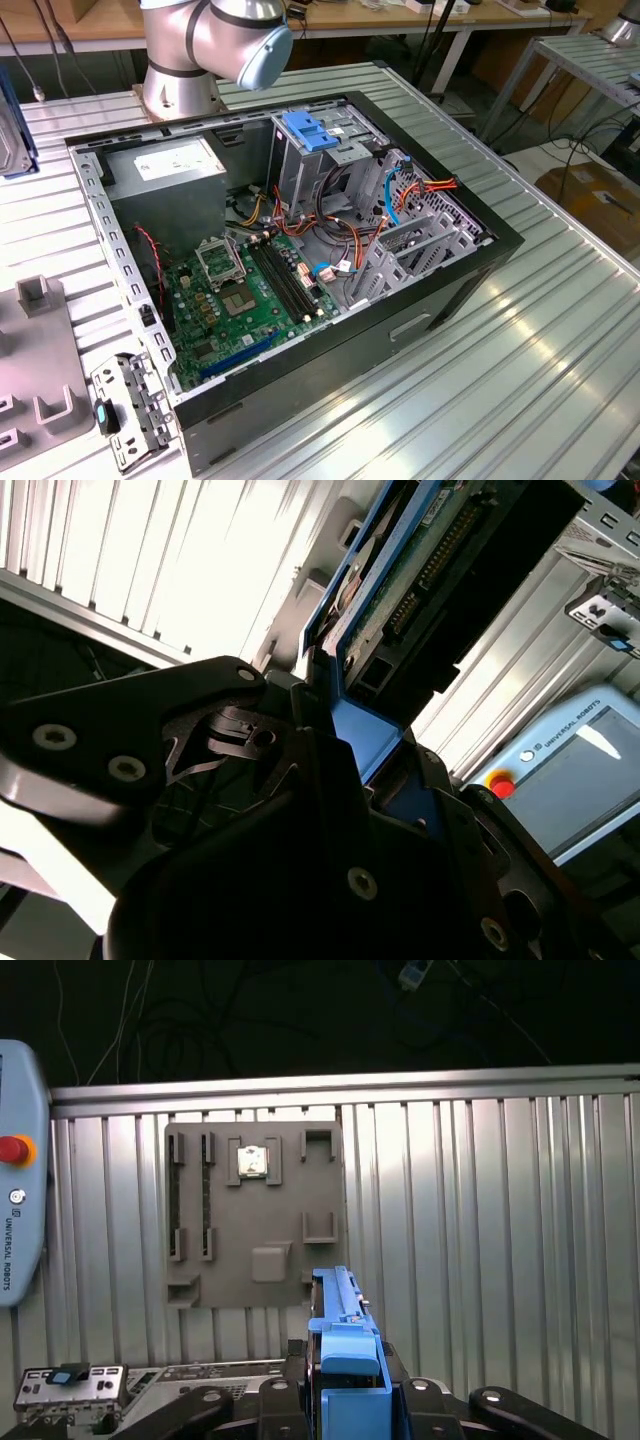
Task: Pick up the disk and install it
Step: 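Pick up the disk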
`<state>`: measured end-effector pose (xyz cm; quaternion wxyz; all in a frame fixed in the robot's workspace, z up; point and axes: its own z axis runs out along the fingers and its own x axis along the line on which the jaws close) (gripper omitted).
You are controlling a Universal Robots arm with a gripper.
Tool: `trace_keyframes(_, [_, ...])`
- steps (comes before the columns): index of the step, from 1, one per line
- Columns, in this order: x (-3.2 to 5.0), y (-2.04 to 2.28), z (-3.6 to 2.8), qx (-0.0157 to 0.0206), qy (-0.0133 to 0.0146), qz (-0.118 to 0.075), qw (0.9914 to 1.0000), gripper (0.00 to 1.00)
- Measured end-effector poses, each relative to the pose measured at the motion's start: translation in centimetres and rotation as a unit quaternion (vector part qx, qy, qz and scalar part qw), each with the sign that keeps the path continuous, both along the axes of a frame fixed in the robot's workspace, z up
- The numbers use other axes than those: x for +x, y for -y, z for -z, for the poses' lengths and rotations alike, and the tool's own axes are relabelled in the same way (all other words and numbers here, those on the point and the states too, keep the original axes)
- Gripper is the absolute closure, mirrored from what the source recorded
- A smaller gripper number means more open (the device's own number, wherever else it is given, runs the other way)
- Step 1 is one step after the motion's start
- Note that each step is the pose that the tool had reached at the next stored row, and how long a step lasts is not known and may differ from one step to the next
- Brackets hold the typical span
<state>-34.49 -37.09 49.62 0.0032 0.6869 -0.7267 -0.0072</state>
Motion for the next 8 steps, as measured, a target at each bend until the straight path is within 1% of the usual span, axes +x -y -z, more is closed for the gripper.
trace_keyframes(8, [1.18,0.00,0.00,0.0000,0.0000,0.000,1.00000,0.63])
